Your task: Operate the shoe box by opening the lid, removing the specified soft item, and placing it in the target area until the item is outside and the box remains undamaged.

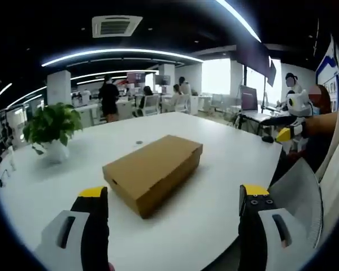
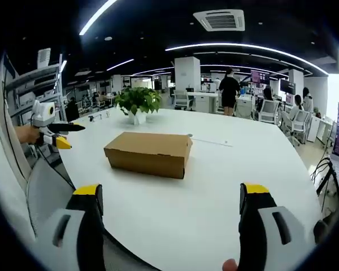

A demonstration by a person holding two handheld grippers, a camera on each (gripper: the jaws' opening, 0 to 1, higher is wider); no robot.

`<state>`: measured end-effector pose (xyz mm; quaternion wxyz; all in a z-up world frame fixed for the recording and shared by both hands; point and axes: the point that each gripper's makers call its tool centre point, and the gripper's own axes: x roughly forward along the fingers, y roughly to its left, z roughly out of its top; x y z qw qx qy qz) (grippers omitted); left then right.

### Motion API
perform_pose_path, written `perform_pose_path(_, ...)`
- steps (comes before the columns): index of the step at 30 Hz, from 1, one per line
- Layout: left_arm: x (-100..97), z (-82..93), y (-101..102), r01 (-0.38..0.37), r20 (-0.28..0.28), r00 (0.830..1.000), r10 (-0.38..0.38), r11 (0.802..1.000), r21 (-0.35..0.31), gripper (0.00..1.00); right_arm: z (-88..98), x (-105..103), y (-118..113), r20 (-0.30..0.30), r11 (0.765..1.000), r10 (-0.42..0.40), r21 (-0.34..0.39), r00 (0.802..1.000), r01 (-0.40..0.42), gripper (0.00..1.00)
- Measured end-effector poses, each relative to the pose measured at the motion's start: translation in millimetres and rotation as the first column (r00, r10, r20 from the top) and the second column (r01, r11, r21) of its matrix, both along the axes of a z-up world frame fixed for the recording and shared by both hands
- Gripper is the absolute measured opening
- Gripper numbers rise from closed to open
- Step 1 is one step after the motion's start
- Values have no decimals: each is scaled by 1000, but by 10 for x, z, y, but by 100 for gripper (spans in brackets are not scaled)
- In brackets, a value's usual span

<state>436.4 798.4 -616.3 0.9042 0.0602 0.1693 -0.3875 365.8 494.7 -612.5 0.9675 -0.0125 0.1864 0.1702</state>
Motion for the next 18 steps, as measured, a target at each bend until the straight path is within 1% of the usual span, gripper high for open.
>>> perform_pose_path(18, 28, -49, 19, -8, -11, 1000, 8, 1000, 0, 98, -59, 49, -12, -16, 1000, 16, -4, 1000, -16, 96)
